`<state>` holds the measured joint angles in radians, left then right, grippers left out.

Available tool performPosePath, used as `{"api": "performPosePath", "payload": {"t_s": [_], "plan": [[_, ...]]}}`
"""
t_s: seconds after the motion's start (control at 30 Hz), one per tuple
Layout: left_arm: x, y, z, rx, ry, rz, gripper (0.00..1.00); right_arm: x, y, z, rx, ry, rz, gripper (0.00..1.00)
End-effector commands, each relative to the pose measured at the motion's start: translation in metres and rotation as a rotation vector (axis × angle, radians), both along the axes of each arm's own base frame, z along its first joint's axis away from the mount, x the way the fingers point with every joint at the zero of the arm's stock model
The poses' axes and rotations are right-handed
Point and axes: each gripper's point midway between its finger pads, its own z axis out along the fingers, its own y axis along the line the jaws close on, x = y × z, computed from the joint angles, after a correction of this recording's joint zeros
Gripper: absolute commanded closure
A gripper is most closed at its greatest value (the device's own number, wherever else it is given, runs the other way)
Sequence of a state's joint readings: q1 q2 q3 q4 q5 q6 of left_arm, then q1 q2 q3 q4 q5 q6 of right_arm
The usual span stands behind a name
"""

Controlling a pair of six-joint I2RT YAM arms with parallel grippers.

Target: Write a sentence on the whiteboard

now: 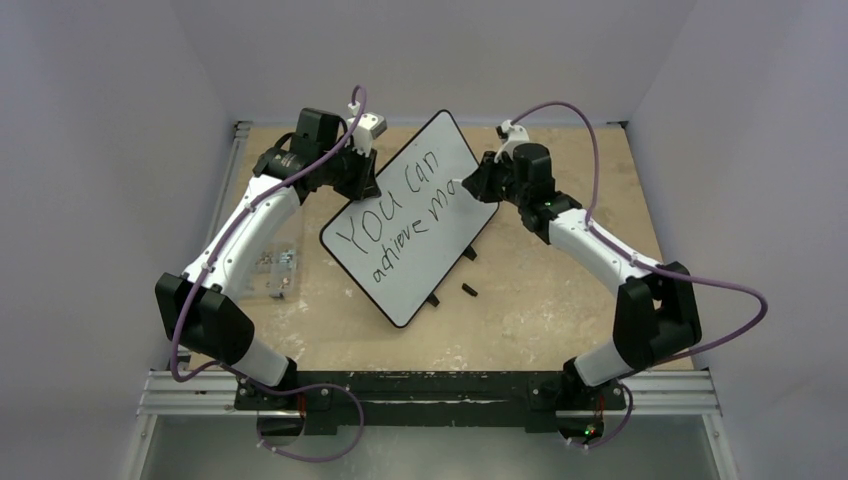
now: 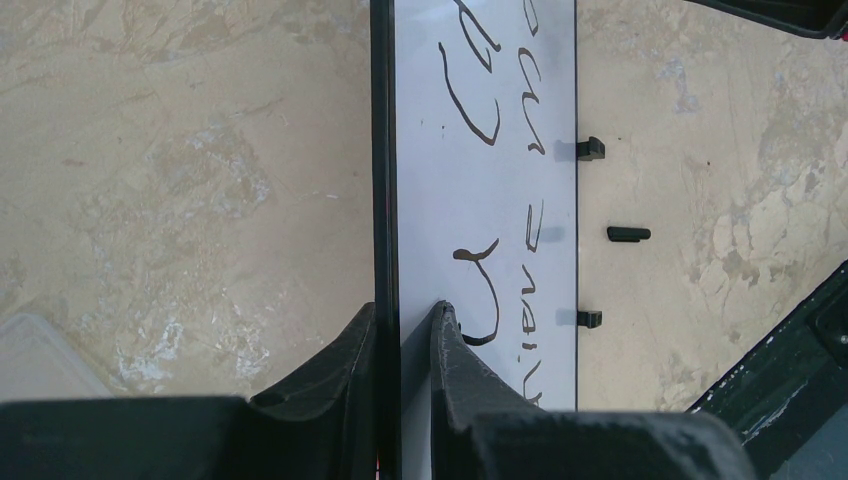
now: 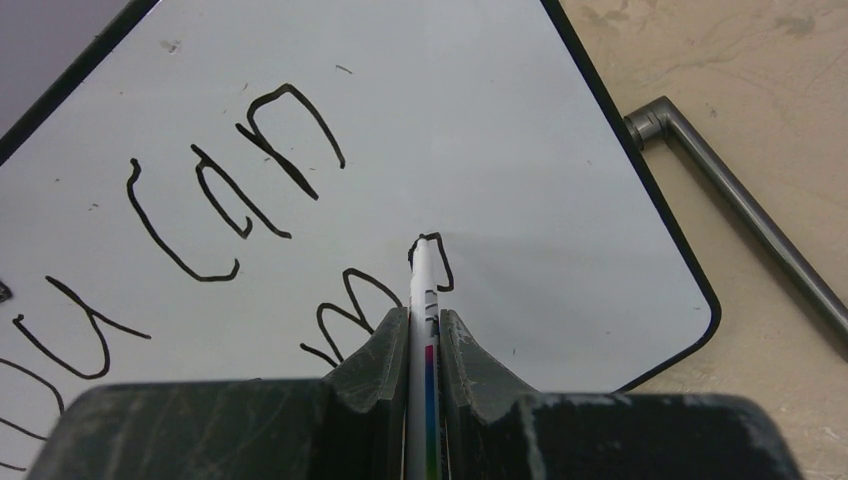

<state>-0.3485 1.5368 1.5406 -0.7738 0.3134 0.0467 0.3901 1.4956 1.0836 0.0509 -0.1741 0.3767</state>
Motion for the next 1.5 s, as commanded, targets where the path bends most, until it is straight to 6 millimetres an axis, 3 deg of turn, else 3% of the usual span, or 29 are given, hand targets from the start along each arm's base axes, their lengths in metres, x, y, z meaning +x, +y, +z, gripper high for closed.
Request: {"api": "performPosePath", "payload": {"t_s": [0.0,0.37,0.77,0.97,1.17,1.47], "plan": [[0.011,0.030,-0.001,0.189,-0.100,0.011,1.00,0.018,0.004,0.035,0.039,-0.086,-0.010,1.00],[0.010,0.029,-0.002,0.190,-0.096,0.008,1.00,0.033,0.009,0.033,0.046,-0.080,-0.009,1.00],[0.009,0.028,0.000,0.189,-0.099,0.004,1.00,0.009,0.000,-0.021,0.010,0.025,-0.004,1.00],[0.008,0.027,0.000,0.188,-0.101,-0.001,1.00,-0.007,-0.005,-0.039,-0.006,0.059,0.006,1.00],[0.008,0.025,-0.001,0.188,-0.099,-0.004,1.00,-0.008,-0.004,-0.031,0.002,0.048,0.011,1.00],[0.009,0.024,-0.004,0.190,-0.091,-0.007,1.00,0.012,0.004,-0.007,0.018,0.006,0.010,1.00]]}}
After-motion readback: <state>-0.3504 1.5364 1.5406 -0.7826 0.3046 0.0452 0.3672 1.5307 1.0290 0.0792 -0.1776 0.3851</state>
